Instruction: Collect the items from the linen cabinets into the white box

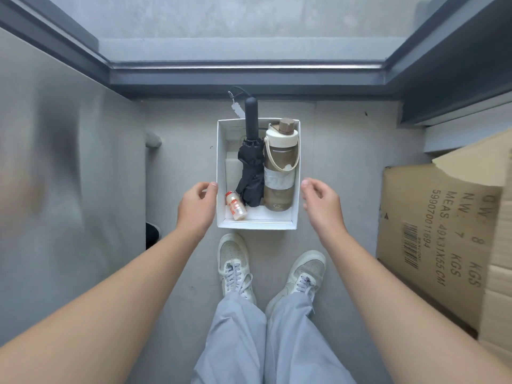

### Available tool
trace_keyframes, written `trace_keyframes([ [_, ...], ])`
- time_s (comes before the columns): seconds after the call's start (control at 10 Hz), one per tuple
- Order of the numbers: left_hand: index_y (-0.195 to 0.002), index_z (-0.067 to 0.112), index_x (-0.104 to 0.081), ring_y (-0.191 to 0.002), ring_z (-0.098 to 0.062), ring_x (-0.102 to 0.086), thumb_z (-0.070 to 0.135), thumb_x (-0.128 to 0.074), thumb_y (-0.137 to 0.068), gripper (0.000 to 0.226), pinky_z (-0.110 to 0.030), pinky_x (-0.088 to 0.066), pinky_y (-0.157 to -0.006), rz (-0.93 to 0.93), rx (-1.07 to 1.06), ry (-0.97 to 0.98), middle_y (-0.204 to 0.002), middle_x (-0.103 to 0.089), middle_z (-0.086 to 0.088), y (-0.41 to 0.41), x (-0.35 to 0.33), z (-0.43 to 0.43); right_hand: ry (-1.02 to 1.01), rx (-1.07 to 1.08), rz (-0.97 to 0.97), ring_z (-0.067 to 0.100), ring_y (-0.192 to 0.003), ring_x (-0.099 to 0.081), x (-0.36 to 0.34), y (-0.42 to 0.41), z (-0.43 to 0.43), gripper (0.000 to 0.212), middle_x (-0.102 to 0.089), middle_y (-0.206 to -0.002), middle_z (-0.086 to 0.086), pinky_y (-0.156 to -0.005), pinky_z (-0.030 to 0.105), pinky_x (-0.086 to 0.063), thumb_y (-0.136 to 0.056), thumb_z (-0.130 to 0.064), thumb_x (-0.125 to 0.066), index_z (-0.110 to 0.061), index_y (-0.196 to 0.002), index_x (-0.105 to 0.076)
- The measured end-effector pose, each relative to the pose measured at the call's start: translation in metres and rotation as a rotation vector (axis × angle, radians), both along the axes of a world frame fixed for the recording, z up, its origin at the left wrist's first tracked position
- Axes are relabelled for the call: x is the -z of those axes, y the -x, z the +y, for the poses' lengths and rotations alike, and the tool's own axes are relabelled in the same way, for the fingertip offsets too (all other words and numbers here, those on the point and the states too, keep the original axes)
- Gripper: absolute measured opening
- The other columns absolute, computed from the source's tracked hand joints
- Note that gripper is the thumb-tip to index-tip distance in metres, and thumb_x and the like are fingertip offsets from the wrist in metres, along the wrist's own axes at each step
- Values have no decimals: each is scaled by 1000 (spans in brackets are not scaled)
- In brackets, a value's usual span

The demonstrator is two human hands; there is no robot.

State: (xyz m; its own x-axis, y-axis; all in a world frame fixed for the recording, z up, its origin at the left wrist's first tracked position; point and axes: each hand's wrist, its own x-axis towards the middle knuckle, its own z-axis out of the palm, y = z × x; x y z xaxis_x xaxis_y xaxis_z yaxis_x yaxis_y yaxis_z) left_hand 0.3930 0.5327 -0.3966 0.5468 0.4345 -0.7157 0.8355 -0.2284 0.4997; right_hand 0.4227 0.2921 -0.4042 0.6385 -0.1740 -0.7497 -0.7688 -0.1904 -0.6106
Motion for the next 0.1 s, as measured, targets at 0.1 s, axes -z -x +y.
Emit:
trace_keyframes([
  [0.1,-140,29,-41,-108,-15,-58,55,-42,-94,53,-36,-45,-88,-51,318,-170,-126,-58,6,3,-65,0,43,-125,-105,1,-113,-60,-61,1,1,35,-66,-122,-11,-101,23,-47,-101,-34,-59,-18,-132,-64],
])
